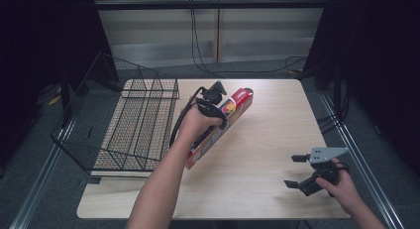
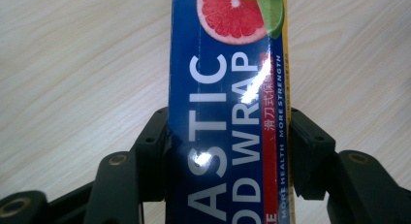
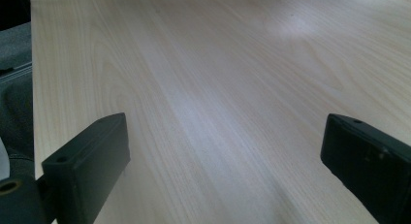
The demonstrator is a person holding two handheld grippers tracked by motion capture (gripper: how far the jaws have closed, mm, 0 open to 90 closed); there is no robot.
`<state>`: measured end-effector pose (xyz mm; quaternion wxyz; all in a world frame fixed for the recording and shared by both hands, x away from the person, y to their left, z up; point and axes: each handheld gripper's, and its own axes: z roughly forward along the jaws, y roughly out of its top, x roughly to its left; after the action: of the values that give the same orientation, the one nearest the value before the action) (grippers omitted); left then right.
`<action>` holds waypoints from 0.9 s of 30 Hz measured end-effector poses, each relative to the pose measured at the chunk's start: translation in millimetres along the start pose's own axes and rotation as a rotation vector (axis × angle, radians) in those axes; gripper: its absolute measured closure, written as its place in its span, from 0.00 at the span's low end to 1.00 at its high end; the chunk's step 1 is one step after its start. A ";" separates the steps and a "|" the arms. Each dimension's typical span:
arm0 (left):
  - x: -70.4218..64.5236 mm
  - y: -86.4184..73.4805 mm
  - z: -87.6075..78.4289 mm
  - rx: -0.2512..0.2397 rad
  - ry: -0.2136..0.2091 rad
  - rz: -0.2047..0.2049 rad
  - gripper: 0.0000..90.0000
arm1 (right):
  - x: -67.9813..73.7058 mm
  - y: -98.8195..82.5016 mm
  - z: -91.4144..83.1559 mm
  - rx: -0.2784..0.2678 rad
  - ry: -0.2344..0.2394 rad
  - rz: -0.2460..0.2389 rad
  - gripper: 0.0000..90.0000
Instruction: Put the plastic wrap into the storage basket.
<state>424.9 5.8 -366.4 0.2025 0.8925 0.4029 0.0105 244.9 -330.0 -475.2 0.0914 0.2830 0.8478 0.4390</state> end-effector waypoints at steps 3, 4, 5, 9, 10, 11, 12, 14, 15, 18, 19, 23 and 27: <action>2.8 -0.8 -6.1 -0.007 -0.002 -0.024 0.49 | 0.6 0.6 0.2 -0.001 -0.001 -0.002 0.04; 3.8 -0.9 -8.4 -0.004 -0.004 -0.023 0.49 | 0.7 0.8 0.2 -0.002 -0.001 -0.003 0.04; 5.4 -1.7 -11.1 -0.007 -0.001 -0.029 0.49 | 0.6 0.8 0.3 -0.002 -0.001 -0.002 0.04; 7.8 -2.4 -16.2 -0.004 0.005 -0.035 0.49 | -0.2 0.7 0.8 -0.006 -0.002 -0.004 0.04; 9.2 -2.7 -18.0 -0.007 0.007 -0.034 0.49 | -0.1 0.8 0.8 -0.006 -0.001 -0.005 0.04; 10.5 -3.2 -21.2 -0.006 0.010 -0.041 0.49 | -0.1 0.8 0.7 -0.006 -0.002 -0.006 0.04; 11.1 -3.2 -22.8 -0.005 0.015 -0.039 0.49 | -0.2 0.9 0.7 -0.007 -0.002 -0.007 0.04; 11.6 -3.4 -24.5 -0.007 0.024 -0.039 0.49 | 0.0 0.8 0.7 -0.005 0.002 -0.002 0.04; 12.7 -3.2 -27.8 0.010 0.026 -0.042 0.49 | -0.3 0.8 0.8 -0.006 -0.002 -0.005 0.04; 15.5 -3.9 -35.8 0.003 0.026 -0.049 0.49 | -0.2 0.9 0.9 -0.005 -0.002 -0.005 0.04; 15.7 -4.0 -36.8 -0.004 0.030 -0.053 0.49 | -0.2 0.9 0.9 -0.005 -0.001 -0.005 0.04; 17.2 -4.1 -43.5 -0.006 0.034 -0.060 0.49 | -0.2 1.0 0.8 -0.006 -0.002 -0.005 0.04; 21.7 -4.7 -51.1 0.008 0.032 -0.068 0.49 | 0.3 1.1 0.8 -0.003 -0.004 -0.005 0.04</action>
<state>426.9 42.3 -324.4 0.1928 0.8788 0.4362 0.0163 245.3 -328.8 -474.8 0.0945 0.2814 0.8478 0.4395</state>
